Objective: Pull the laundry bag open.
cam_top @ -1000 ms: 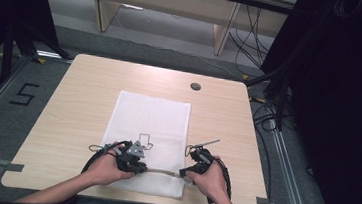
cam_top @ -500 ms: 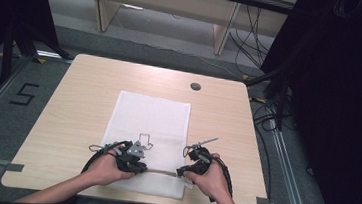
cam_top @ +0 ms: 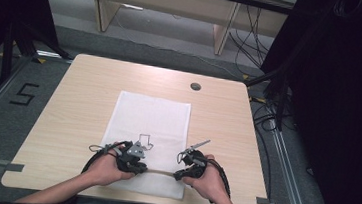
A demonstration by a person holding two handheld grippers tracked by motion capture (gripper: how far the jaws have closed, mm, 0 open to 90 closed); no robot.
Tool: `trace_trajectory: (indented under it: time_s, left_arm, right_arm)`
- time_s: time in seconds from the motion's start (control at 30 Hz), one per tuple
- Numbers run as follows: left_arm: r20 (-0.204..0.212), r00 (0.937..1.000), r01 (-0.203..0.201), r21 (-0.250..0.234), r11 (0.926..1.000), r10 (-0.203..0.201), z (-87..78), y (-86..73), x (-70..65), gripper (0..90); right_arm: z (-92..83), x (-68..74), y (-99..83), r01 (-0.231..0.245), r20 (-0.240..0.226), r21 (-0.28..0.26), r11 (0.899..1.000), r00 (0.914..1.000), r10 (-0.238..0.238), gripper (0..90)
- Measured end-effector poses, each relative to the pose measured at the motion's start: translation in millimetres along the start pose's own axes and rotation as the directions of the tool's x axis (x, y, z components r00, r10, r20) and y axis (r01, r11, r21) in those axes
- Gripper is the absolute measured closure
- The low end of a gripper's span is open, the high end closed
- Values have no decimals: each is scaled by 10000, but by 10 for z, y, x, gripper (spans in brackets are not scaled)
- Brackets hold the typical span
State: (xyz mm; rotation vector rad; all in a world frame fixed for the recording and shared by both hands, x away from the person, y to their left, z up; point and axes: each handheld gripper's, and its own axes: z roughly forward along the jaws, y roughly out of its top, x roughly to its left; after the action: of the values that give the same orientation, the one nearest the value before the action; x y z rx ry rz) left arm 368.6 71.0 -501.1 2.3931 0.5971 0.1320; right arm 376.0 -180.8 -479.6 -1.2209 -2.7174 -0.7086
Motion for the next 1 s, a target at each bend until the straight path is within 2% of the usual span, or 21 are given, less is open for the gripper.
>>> trace_trajectory:
  time_s: [0.07,0.1,0.27,0.3,0.37,0.4,0.43,0.47,0.6,0.63,0.67,0.7,0.73,0.8,0.83,0.9,0.93,1.0]
  left_arm:
    - [9,10000,15,-1,10000,-15,0,0,2,833]
    - [6,9999,-147,11,9999,147,-5,4,11,832]
    - [5,10000,4,-5,10000,-4,0,0,2,833]
    - [6,10000,11,-3,10000,-11,0,0,1,832]
    - [5,10000,10,0,10000,-10,0,1,1,832]
    - [5,10000,8,1,10000,-8,0,1,2,832]
    - [5,10000,6,5,10000,-6,0,1,2,833]
    - [4,10000,10,0,10000,-10,1,1,1,833]
    - [15,10000,4,1,10000,-4,1,0,-1,833]
    - [12,10000,9,3,10000,-9,0,1,-1,832]
    - [19,10000,15,-2,10000,-15,1,0,-1,832]
    - [24,10000,16,0,10000,-16,1,0,0,832]
    - [22,10000,21,-8,10000,-21,2,0,-1,832]
    - [21,10000,27,-8,10000,-27,1,0,-2,832]
    - [23,10000,19,-3,10000,-19,1,0,-2,832]
    - [9,9999,-168,10,9999,168,-4,5,4,832]
    - [52,10000,7,-14,10000,-7,3,0,-4,831]
    - [-11,9998,-204,28,9998,204,-5,7,1,829]
  right_arm:
    - [-37,-12,2,-338,-214,-104,9994,9992,336,845]
    - [-45,-23,2,-378,-243,-162,9992,9990,374,847]
    - [-63,-32,3,-856,-436,-240,9960,9955,845,846]
    - [-79,-22,8,-1274,-371,-190,9917,9913,1266,837]
    - [-92,-24,19,-1304,-512,-520,9901,9905,1277,831]
    - [-108,-5,25,-1437,-534,-542,9881,9886,1408,826]
    - [-104,-10,28,-1300,-500,-671,9892,9907,1268,822]
    - [-101,14,33,-1495,-487,-624,9868,9880,1466,814]
    - [-66,47,49,-1545,-534,-968,9832,9873,1499,777]
    - [-70,54,53,-1569,-645,-1126,9812,9865,1504,768]
    - [-84,69,60,-1722,-755,-1039,9796,9834,1649,770]
    - [-83,63,62,-1655,-984,-1171,9792,9831,1543,771]
    - [-86,87,64,-1877,-1312,-1212,9747,9764,1717,771]
    - [-81,72,65,-1664,-1281,-1375,9764,9805,1490,771]
    - [-81,54,62,-1561,-1112,-1448,9771,9838,1407,771]
    - [-93,24,57,-1669,-1006,-1385,9762,9830,1538,791]
    - [-113,7,52,-1790,-810,-1290,9754,9822,1695,817]
    - [-142,-26,39,-1692,-349,-1152,9788,9855,1662,862]
